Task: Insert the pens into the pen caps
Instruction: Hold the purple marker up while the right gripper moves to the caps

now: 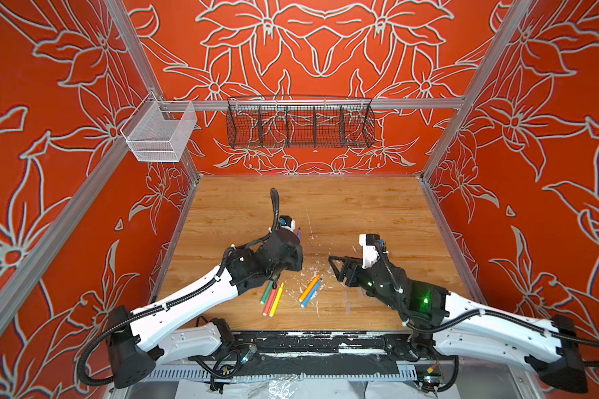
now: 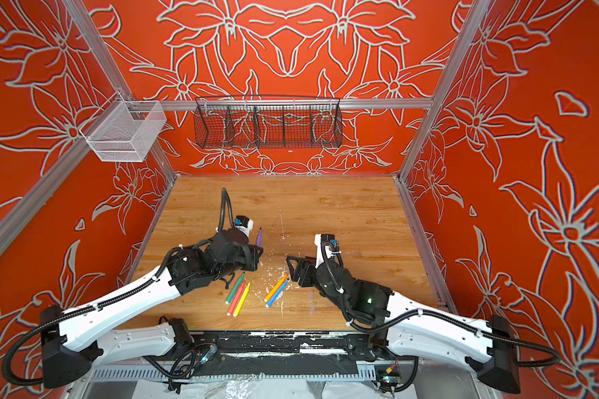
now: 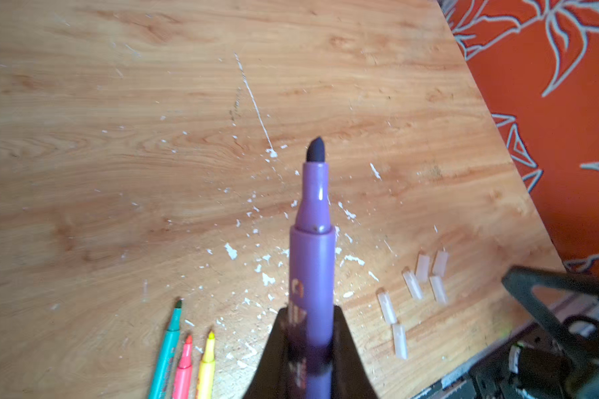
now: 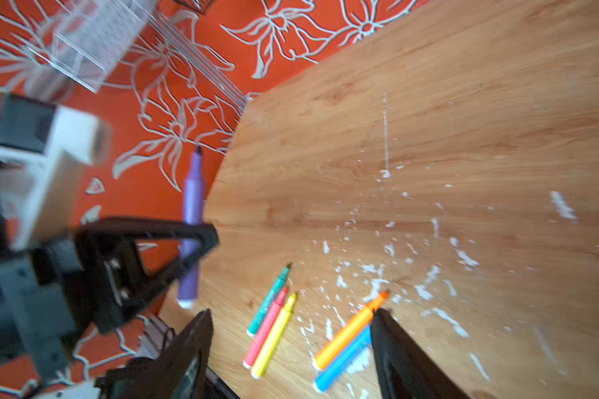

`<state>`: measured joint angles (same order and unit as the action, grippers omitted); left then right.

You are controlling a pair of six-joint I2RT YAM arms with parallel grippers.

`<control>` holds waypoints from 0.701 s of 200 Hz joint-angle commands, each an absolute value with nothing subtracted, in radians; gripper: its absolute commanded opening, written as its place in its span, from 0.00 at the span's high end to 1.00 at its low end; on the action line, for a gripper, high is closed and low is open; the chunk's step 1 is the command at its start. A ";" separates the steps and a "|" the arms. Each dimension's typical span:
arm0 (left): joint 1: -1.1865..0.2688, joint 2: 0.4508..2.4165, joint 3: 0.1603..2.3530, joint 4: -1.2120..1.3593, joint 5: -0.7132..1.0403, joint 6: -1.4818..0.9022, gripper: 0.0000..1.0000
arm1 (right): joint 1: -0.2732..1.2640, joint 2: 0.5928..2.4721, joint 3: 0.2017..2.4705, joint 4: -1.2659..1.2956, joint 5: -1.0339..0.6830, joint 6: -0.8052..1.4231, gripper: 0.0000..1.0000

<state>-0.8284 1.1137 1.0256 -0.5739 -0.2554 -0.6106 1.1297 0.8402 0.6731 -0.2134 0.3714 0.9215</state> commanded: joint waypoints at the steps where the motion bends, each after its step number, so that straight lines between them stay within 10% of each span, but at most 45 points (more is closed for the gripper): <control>1: -0.791 1.161 1.060 -0.660 -0.345 -0.627 1.00 | 1.176 0.901 0.729 -0.643 0.417 0.870 0.28; 140: -0.783 1.042 0.867 -0.430 -0.429 -0.466 1.00 | 1.442 1.345 0.711 -0.752 0.437 1.092 0.32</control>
